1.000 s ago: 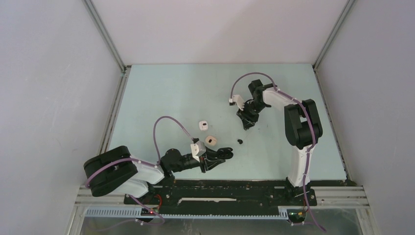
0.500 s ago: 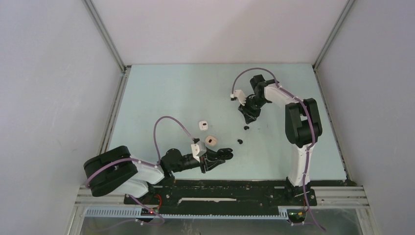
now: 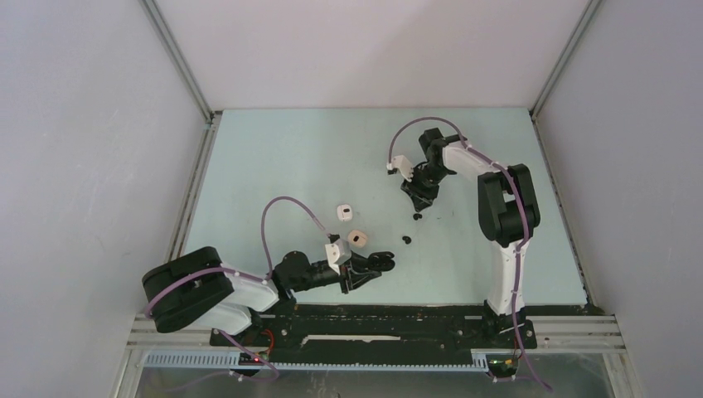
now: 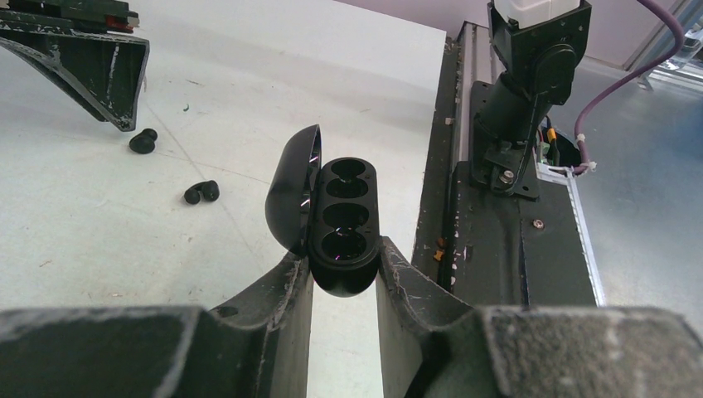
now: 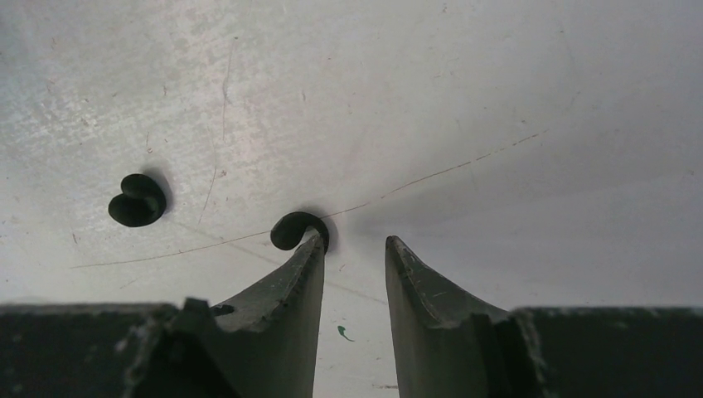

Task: Insert the wireless bluetooth earbuds into the charging case
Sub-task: Pick up the right earbud from the center of the board.

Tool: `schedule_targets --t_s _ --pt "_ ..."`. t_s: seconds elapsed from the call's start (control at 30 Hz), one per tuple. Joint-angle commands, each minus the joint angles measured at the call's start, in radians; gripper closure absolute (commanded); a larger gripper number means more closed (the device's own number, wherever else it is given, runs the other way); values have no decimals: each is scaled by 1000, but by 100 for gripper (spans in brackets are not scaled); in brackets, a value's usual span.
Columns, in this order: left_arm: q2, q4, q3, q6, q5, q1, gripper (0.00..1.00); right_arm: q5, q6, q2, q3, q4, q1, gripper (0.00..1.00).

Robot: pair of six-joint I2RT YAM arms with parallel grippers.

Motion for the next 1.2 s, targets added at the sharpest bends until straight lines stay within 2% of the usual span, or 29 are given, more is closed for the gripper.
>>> schedule_targets --t_s 0.0,0.97,1.17 --pt "7 24 43 16 11 5 100 -32 -39 -6 -12 -28 5 63" --pt "13 -3 56 10 22 5 99 -95 -51 -40 -77 -70 -14 62" --pt "17 -5 60 7 28 5 99 -130 -58 -44 -81 -89 -20 67"
